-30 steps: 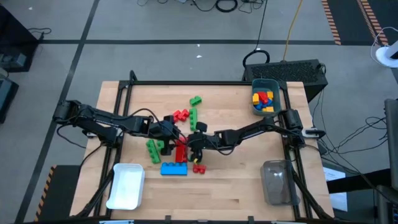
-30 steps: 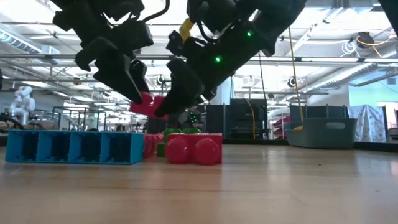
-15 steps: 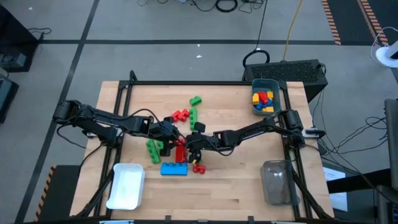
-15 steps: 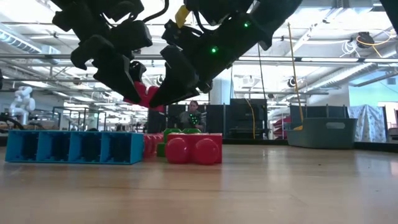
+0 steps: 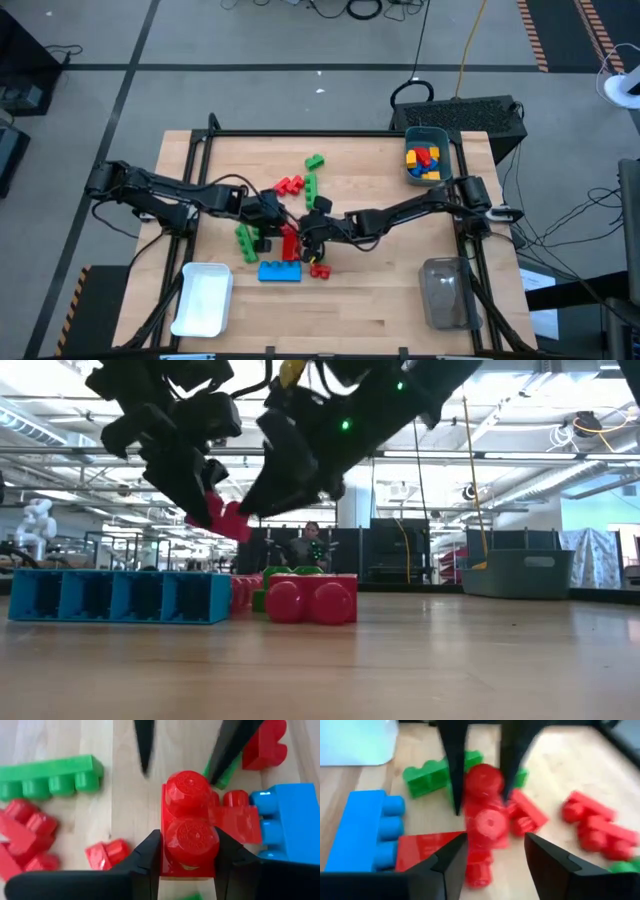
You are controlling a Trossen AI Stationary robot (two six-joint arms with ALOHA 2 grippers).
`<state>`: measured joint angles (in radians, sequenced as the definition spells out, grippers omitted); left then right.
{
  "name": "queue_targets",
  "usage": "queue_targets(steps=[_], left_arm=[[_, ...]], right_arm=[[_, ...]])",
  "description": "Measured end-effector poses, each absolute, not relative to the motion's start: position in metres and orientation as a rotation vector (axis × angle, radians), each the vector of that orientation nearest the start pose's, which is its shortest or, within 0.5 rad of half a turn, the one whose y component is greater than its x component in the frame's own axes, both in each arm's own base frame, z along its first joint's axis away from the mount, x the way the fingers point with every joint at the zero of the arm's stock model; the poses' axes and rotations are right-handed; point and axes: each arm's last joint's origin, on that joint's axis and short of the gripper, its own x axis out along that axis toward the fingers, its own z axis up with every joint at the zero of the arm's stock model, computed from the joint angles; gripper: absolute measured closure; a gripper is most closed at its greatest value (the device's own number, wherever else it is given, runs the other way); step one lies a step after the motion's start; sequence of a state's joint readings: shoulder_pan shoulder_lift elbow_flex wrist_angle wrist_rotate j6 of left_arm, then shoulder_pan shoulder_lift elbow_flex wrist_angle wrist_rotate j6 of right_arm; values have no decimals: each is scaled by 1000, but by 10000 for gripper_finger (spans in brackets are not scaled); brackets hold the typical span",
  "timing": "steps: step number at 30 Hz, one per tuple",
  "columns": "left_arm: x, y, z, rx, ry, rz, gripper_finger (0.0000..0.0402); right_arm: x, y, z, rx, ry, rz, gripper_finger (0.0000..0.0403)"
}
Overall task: Sort blocks by size
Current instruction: Put the two stud red game piece into the white bin
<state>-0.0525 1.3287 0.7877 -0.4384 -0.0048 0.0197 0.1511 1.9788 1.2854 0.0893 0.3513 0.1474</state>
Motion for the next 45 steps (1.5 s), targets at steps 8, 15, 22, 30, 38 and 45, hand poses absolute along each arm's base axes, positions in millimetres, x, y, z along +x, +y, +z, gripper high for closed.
queue_targets(steps=[8,15,22,30,38,45], left_arm=[[235,-16,223,-52,1123,48,312],[202,-28,248,-134,1222,105,313],[169,-39,262,-240,1340,82,313],[143,-62,268,-422,1466,6,313],[127,-87,269,-484,1537,-17,314],[115,-104,272,-506,1586,-35,314]], right_arm=[[412,66,212,-64,515,-387,189],[414,47,203,-103,567,-380,194],[424,6,209,-49,511,-241,205],[441,-37,187,-71,456,-204,206],[477,-59,142,-152,554,-140,206],[492,-60,143,-223,679,-89,206]])
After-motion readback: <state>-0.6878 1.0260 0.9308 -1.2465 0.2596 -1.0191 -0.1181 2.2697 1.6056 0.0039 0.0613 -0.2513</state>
